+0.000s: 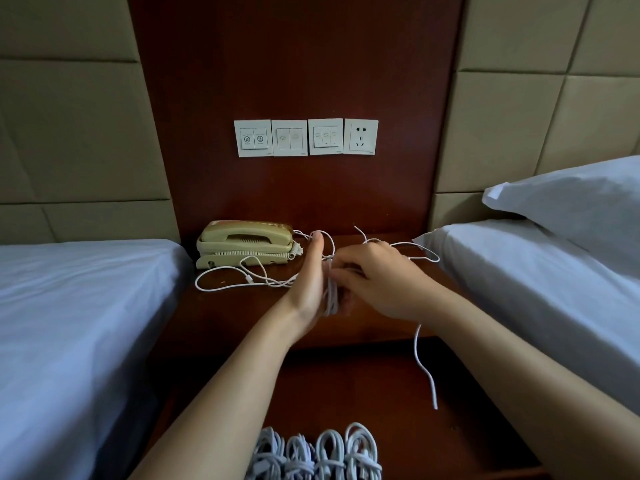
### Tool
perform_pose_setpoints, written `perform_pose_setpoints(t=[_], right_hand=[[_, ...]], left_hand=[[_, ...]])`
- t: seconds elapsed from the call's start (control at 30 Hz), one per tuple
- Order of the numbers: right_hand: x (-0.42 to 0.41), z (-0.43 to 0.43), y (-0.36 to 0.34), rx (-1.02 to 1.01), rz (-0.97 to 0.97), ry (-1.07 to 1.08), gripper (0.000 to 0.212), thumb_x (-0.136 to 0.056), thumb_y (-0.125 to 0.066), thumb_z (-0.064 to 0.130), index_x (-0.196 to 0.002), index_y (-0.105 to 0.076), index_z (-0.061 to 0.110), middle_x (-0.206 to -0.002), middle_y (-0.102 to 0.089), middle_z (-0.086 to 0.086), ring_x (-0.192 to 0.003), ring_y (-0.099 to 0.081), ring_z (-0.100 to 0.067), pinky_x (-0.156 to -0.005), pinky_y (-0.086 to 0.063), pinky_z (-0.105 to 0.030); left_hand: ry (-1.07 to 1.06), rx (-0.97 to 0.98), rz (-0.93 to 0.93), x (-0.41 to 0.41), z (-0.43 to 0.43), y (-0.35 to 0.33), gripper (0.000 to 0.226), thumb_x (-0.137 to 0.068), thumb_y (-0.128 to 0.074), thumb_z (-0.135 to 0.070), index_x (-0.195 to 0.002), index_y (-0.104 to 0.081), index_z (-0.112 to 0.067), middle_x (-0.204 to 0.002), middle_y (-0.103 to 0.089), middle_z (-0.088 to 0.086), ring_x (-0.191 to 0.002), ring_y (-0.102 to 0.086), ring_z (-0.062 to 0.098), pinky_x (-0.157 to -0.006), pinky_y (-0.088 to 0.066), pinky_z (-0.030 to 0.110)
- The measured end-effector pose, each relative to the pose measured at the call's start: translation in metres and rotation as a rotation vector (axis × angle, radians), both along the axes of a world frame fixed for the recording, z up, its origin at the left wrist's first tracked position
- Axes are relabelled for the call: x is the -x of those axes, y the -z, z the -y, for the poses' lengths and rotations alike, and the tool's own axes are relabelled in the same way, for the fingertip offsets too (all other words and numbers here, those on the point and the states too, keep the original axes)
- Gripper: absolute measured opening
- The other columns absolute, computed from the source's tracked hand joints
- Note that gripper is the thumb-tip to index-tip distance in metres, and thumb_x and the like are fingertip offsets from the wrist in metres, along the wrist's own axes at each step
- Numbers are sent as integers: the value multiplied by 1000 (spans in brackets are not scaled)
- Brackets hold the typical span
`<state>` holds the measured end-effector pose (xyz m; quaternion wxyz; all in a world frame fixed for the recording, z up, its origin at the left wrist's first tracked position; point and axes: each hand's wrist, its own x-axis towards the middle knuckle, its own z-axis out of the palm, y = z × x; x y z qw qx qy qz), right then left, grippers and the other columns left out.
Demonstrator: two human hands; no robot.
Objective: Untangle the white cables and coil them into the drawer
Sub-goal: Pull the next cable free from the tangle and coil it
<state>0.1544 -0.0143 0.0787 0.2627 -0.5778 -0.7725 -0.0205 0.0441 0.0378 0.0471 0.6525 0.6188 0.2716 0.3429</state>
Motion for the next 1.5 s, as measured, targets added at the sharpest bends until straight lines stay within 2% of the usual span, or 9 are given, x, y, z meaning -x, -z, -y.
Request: perform_pose_setpoints(t=[0.23,0.33,0.47,0.57,0.77,0.97,1.27,1.4,1.5], right_hand=[[-5,-2,-4,-46,18,59,18,-90,-57,40,-76,-48,31,-67,-50,11,-73,-51,-18,-65,-37,-33],[-10,-7,-3,-26,-26,54,28,-86,-60,44,-68,-47,27,-59,-48,11,-64,-45,-14,-61,-34,-32],[-18,-11,-4,19,-112,-52,22,-85,-65,26,-67,-55,21,-59,-56,6,-56,-44,-8,-58,-36,-29],[-25,-11,-7,44,-159,-91,27,-84,-63,11,-64,-54,28,-59,-53,8,-57,-43,-4,-56,-34,-20],[-39,-14,-4,75,-222,-139,12,-84,-68,16,-74,-65,18,-58,-58,12,-56,-50,2,-56,-37,-13],[-52,-24,3,11,-460,-48,16,-81,-72,16,-86,-56,16,-41,-42,11,-41,-31,-4,-44,-26,-16],[-59,-31,10,-90,-355,142,35,-92,-58,25,-60,-59,12,-50,-37,5,-46,-28,-6,-45,-23,-19],[-69,-34,15,-106,-332,276,51,-96,-52,28,-49,-35,17,-46,-30,4,-46,-27,-10,-48,-21,-28],[-72,-31,19,-31,-283,333,53,-97,-49,31,-48,-34,19,-46,-35,2,-46,-32,-12,-49,-23,-30]], left_hand=[[71,14,31,-3,6,-3,87,-93,2,-61,-39,-51,-17,-41,-38,1,-37,-36,13,-45,-28,25],[126,60,32,0,6,-4,79,-92,-4,-63,-53,-51,-14,-44,-33,0,-35,-31,11,-41,-27,20],[187,18,-83,9,8,-6,56,-86,-30,-62,-63,-42,-12,-43,-27,-5,-34,-24,6,-39,-26,18],[208,-20,-150,13,10,-9,41,-90,-45,-45,-66,-41,-12,-41,-23,-9,-31,-21,2,-38,-24,15],[250,-37,-248,15,10,-7,45,-100,-30,-39,-67,-39,-11,-38,-24,-10,-30,-21,1,-37,-26,14],[207,6,-226,24,2,-8,53,-101,-26,-39,-58,-37,-10,-37,-21,-8,-30,-19,3,-37,-22,16],[203,66,-74,26,-2,-8,57,-100,-24,-36,-52,-39,-10,-36,-19,-7,-30,-17,4,-36,-24,17],[187,108,53,28,-4,-9,59,-100,-23,-33,-48,-40,-11,-34,-19,-8,-28,-18,3,-34,-25,17],[162,110,102,29,-5,-8,59,-100,-23,-32,-48,-41,-11,-35,-20,-7,-28,-18,3,-34,-26,17]])
